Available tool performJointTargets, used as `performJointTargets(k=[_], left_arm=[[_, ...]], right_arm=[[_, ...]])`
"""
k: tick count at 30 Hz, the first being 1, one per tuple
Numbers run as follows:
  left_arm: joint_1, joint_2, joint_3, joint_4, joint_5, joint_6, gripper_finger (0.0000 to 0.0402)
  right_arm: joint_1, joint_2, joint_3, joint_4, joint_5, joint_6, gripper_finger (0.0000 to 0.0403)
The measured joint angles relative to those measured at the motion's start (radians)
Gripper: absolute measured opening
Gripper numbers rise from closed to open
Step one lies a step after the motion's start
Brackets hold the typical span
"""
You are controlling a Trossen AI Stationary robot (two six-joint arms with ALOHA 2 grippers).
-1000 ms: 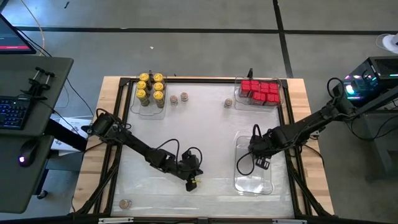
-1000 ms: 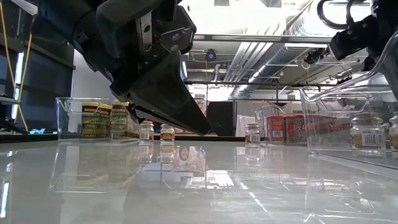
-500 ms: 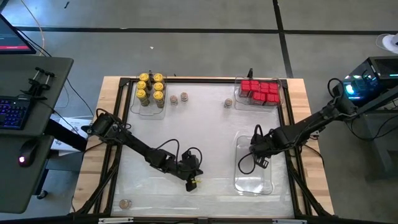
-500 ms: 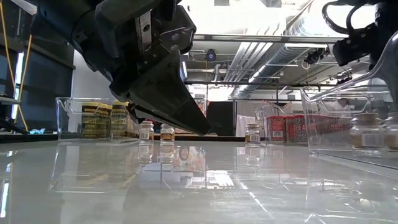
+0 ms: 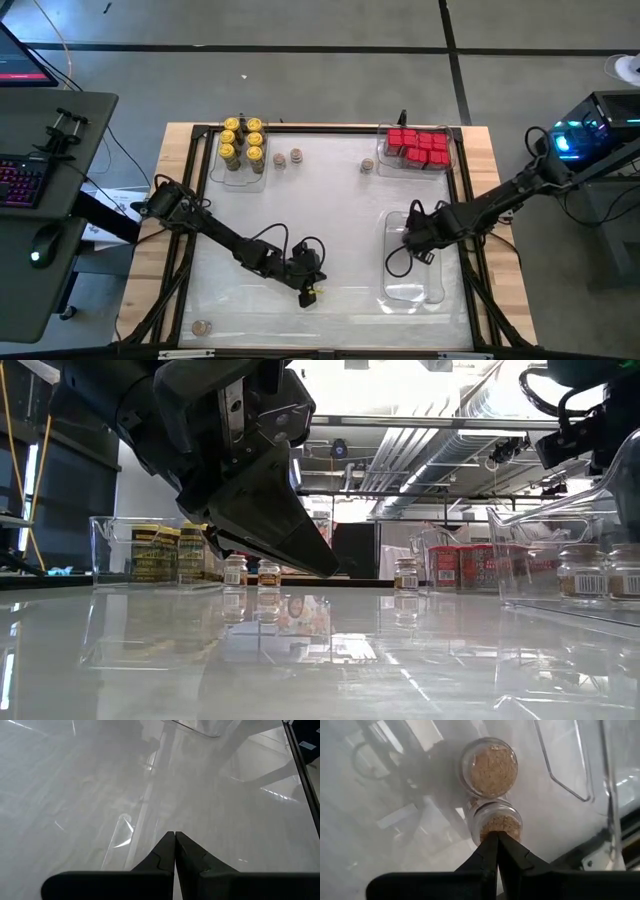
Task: Sort spices by type
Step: Adjust the brown seasoning bottles in the bottom transparent bin, then adjust the bottom transparent bin
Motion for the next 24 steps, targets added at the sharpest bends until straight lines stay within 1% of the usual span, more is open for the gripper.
performJointTargets(k=[2, 5, 8, 11, 13, 14, 18, 20, 22, 24], left_arm=[[0.000, 0.000, 0.000, 0.000, 0.000, 0.000, 0.0000], [0.000, 0.000, 0.000, 0.000, 0.000, 0.000, 0.0000], [0.000, 0.000, 0.000, 0.000, 0.000, 0.001, 0.0000], [0.000, 0.000, 0.000, 0.000, 0.000, 0.001, 0.0000], [0.000, 0.000, 0.000, 0.000, 0.000, 0.001, 0.0000], [0.000, 0.000, 0.000, 0.000, 0.000, 0.001, 0.0000], [-0.007, 0.000, 0.000, 0.000, 0.000, 0.000, 0.0000], [-0.011, 0.000, 0.000, 0.000, 0.000, -0.001, 0.0000], [-0.016, 0.000, 0.000, 0.000, 0.000, -0.001, 0.0000], [-0.020, 0.000, 0.000, -0.001, 0.000, -0.001, 0.0000]], right_arm=[[0.000, 0.004, 0.019, -0.034, -0.002, -0.014, 0.0000], [0.000, 0.000, 0.064, -0.067, 0.003, -0.077, 0.0000], [0.000, 0.001, 0.104, -0.070, 0.004, -0.127, 0.0000], [0.000, 0.000, 0.152, -0.054, 0.020, -0.132, 0.0000], [0.001, 0.000, 0.176, 0.009, 0.014, -0.150, 0.0000], [0.004, -0.001, 0.184, 0.059, -0.008, -0.166, 0.0000], [0.032, 0.006, 0.180, 0.327, -0.151, -0.230, 0.0000], [0.061, 0.022, 0.175, 0.444, -0.195, -0.254, 0.0000], [0.088, 0.053, 0.175, 0.506, -0.216, -0.253, 0.0000], [0.111, 0.092, 0.175, 0.523, -0.239, -0.229, 0.0000]])
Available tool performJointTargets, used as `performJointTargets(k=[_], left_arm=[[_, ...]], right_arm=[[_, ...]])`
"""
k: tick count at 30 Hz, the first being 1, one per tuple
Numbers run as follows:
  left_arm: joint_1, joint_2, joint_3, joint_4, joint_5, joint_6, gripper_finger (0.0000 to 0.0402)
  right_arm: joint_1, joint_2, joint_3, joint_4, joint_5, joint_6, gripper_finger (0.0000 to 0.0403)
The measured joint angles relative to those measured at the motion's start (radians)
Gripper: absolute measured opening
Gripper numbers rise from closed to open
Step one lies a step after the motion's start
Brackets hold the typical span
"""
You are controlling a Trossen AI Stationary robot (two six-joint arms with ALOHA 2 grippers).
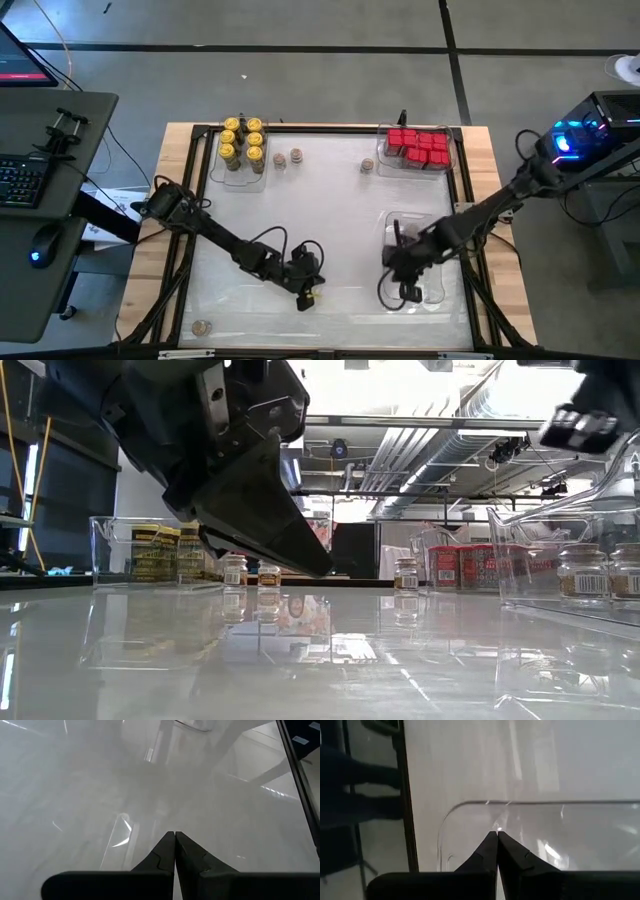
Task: Sort spices by type
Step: Adjust the bottom transparent bin, then put the brown seasoning bottle into the bottom transparent bin
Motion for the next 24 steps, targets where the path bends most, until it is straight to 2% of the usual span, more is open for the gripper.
performJointTargets(k=[6, 10, 19, 24], left_arm=[[-0.005, 0.000, 0.000, -0.002, 0.000, 0.000, 0.0000], [-0.005, 0.000, 0.000, -0.003, 0.000, 0.000, 0.0000], [-0.005, -0.002, 0.000, -0.003, 0.001, 0.003, 0.0000], [0.018, -0.080, 0.001, -0.019, 0.080, 0.098, 0.0000]], right_arm=[[0.065, 0.121, 0.000, 0.068, -0.069, 0.017, 0.0000], [0.095, 0.151, 0.000, 0.134, -0.072, 0.040, 0.0000], [0.130, 0.143, 0.000, 0.135, -0.072, 0.085, 0.0000], [0.128, 0.052, 0.001, 0.136, -0.036, 0.152, 0.0000]])
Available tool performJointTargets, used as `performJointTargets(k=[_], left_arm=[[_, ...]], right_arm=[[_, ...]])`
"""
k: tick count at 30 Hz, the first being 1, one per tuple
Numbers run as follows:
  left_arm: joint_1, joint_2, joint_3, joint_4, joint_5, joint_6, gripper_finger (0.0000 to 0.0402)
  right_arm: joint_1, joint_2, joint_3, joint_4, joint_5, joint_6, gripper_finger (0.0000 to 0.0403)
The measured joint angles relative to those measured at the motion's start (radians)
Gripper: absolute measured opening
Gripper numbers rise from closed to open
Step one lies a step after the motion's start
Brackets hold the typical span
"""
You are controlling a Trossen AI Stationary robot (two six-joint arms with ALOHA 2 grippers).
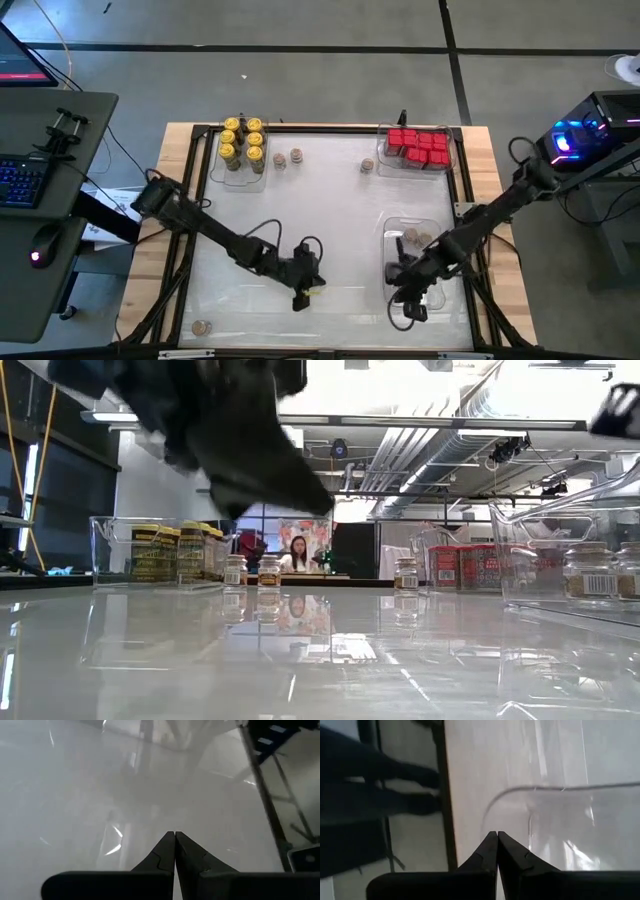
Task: Sort spices by type
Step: Put the brown seasoning bottle into the bottom transparent bin
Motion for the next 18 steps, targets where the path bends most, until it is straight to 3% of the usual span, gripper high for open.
performJointTargets(k=[4, 8, 10, 12, 15, 16, 18], left_arm=[[0.035, -0.121, 0.000, -0.135, 0.008, 0.125, 0.0000], [0.070, -0.265, 0.000, -0.271, -0.019, 0.293, 0.0000], [0.088, -0.318, 0.000, -0.318, -0.071, 0.382, 0.0000], [0.115, -0.359, 0.000, -0.352, -0.187, 0.434, 0.0000], [0.225, -0.394, 0.000, -0.400, -0.305, 0.401, 0.0000], [0.286, -0.401, 0.001, -0.420, -0.275, 0.356, 0.0000], [0.425, -0.401, 0.032, -0.464, -0.097, 0.258, 0.0000]], right_arm=[[-0.003, -0.105, 0.000, -0.002, 0.116, 0.059, 0.0000], [-0.033, -0.189, 0.001, -0.003, 0.324, 0.086, 0.0000], [-0.064, -0.212, 0.001, 0.000, 0.438, 0.086, 0.0000], [-0.107, -0.221, 0.001, 0.000, 0.529, 0.086, 0.0000], [-0.183, -0.216, 0.001, -0.005, 0.612, 0.081, 0.0000], [-0.211, -0.212, 0.001, -0.005, 0.632, 0.083, 0.0000], [-0.264, -0.201, 0.001, -0.005, 0.668, 0.085, 0.0000]])
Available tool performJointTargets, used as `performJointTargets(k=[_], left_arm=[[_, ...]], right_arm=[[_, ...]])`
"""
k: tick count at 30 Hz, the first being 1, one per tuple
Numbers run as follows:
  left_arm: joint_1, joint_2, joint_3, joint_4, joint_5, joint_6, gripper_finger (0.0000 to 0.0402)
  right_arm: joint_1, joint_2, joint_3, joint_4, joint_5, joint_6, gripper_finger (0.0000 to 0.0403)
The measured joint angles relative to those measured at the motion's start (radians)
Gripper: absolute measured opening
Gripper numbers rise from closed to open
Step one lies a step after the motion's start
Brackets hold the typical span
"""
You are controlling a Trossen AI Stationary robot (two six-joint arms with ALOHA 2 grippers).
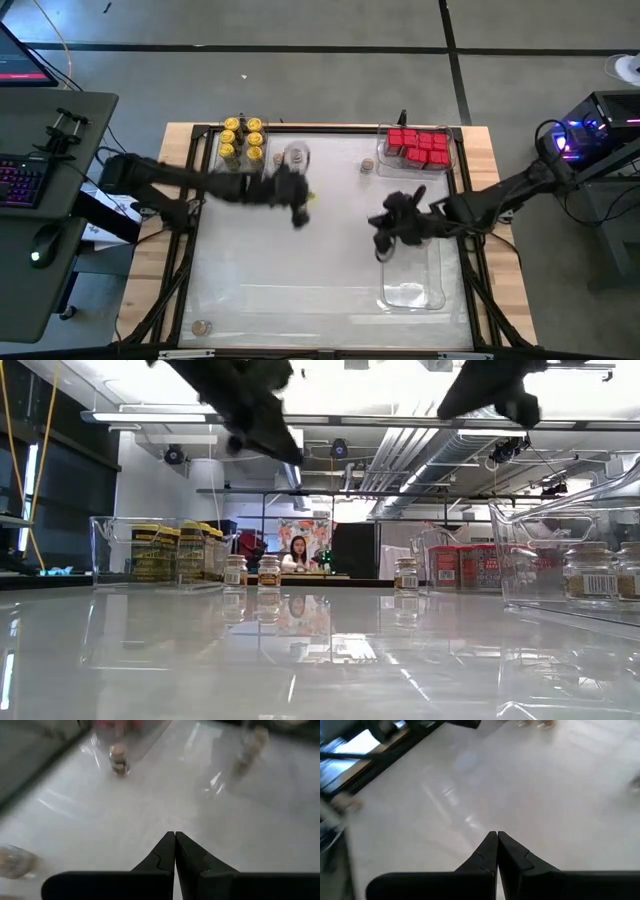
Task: Sort spices by type
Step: Put the brown seasoning bottle into the bottom transparent bin
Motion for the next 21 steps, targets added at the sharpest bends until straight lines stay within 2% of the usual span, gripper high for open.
performJointTargets(k=[2, 4, 8, 13, 15, 17, 21], left_arm=[[0.124, 0.026, 0.057, -0.015, 0.165, -0.040, 0.0000], [0.222, 0.062, 0.121, -0.053, 0.230, -0.026, 0.0000], [0.373, 0.164, 0.276, -0.290, 0.175, 0.018, 0.0000], [0.509, 0.292, 0.414, -0.642, 0.029, 0.081, 0.0000], [0.549, 0.329, 0.426, -0.698, 0.005, 0.073, 0.0000], [0.584, 0.354, 0.424, -0.687, 0.042, 0.067, 0.0000], [0.621, 0.381, 0.424, -0.605, 0.224, 0.065, 0.0000]], right_arm=[[-0.061, 0.005, 0.000, -0.001, 0.002, -0.027, 0.0000], [-0.124, 0.005, 0.000, 0.003, -0.023, -0.123, 0.0000], [-0.241, 0.002, 0.000, 0.019, -0.096, -0.333, 0.0000], [-0.379, 0.003, 0.000, 0.058, -0.201, -0.413, 0.0000], [-0.428, 0.004, 0.000, 0.091, -0.228, -0.462, 0.0000], [-0.468, 0.004, 0.000, 0.126, -0.256, -0.513, 0.0000], [-0.536, 0.004, 0.000, 0.193, -0.344, -0.559, 0.0000]])
